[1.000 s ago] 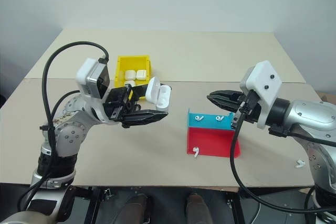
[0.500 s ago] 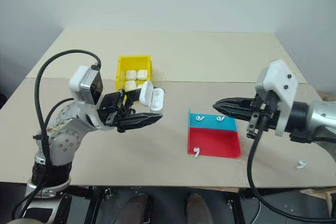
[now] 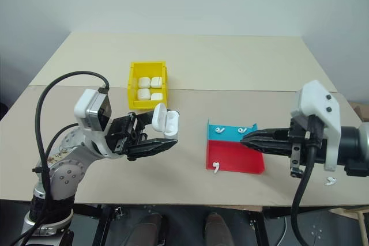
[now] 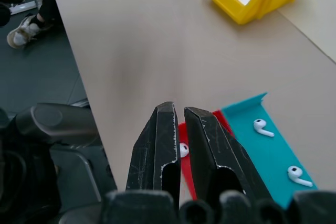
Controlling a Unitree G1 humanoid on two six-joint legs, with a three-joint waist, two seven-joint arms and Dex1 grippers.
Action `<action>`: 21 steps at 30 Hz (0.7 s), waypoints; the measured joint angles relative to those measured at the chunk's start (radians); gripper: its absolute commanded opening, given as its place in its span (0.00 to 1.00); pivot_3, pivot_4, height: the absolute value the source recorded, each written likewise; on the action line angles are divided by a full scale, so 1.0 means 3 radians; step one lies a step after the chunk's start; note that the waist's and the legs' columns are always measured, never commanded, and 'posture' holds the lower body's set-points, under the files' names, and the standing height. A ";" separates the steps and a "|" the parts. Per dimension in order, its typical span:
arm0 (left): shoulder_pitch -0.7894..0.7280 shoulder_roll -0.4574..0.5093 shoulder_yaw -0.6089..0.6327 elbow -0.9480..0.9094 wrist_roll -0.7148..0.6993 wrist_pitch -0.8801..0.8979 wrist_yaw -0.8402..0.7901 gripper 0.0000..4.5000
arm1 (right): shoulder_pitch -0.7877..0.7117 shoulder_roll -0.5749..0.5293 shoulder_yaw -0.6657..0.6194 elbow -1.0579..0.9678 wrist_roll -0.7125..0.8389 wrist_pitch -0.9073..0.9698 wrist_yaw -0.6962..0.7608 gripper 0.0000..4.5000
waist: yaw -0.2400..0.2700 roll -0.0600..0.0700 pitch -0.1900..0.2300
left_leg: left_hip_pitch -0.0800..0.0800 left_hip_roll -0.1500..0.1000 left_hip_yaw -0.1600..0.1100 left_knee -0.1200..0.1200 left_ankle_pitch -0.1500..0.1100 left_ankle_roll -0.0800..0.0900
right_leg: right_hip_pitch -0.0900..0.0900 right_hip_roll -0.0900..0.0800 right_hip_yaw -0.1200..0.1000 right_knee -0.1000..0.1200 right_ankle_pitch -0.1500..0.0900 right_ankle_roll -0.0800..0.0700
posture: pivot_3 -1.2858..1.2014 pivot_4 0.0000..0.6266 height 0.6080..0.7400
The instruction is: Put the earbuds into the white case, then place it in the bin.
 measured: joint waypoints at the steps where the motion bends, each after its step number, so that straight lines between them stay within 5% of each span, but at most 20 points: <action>1: 0.0000 0.0000 -0.0005 -0.0001 -0.0008 0.0000 0.0000 0.62 | 0.0034 0.0000 -0.0024 -0.0040 0.0044 0.0013 -0.0031 0.13 | 0.0001 0.0000 0.0000 | -0.0001 0.0000 0.0000 0.0000 0.0000 0.0000 | -0.0001 0.0000 0.0000 -0.0001 0.0000 0.0000 | 0.52 0.24 1.00; 6: -0.0033 0.0000 -0.0039 0.0021 -0.0006 -0.0001 -0.0028 0.62 | 0.0157 0.0002 0.0039 -0.0252 0.0093 0.0029 -0.0229 0.17 | 0.0001 0.0000 0.0000 | 0.0000 0.0000 0.0001 0.0001 0.0000 0.0000 | 0.0000 0.0000 -0.0001 0.0000 0.0000 0.0000 | 0.52 0.24 1.00; 14: -0.0183 0.0096 -0.0027 0.0127 0.0057 -0.0038 -0.0150 0.62 | -0.0208 0.0307 0.1126 -0.0285 0.0023 -0.0033 -0.0957 0.71 | -0.0012 0.0000 0.0000 | 0.0003 0.0000 0.0001 -0.0002 0.0000 0.0000 | 0.0001 0.0002 0.0000 -0.0001 0.0000 -0.0001 | 0.52 0.24 1.00; 17: -0.0188 0.0126 -0.0007 0.0138 0.0067 -0.0050 -0.0170 0.62 | -0.0388 0.0334 0.1412 -0.0119 0.0016 -0.0006 -0.1049 0.66 | -0.0008 0.0000 0.0000 | 0.0001 0.0000 0.0001 -0.0002 0.0000 0.0000 | 0.0000 0.0001 0.0000 -0.0003 0.0000 -0.0001 | 0.52 0.24 1.00; 21: -0.0189 0.0175 0.0001 0.0144 0.0108 -0.0103 -0.0179 0.62 | -0.0570 0.0433 0.1773 -0.0076 0.0019 -0.0001 -0.1060 0.37 | -0.0002 0.0000 0.0000 | -0.0005 0.0000 -0.0002 -0.0001 0.0000 0.0000 | -0.0005 0.0000 0.0000 -0.0003 0.0000 0.0000 | 0.52 0.24 1.00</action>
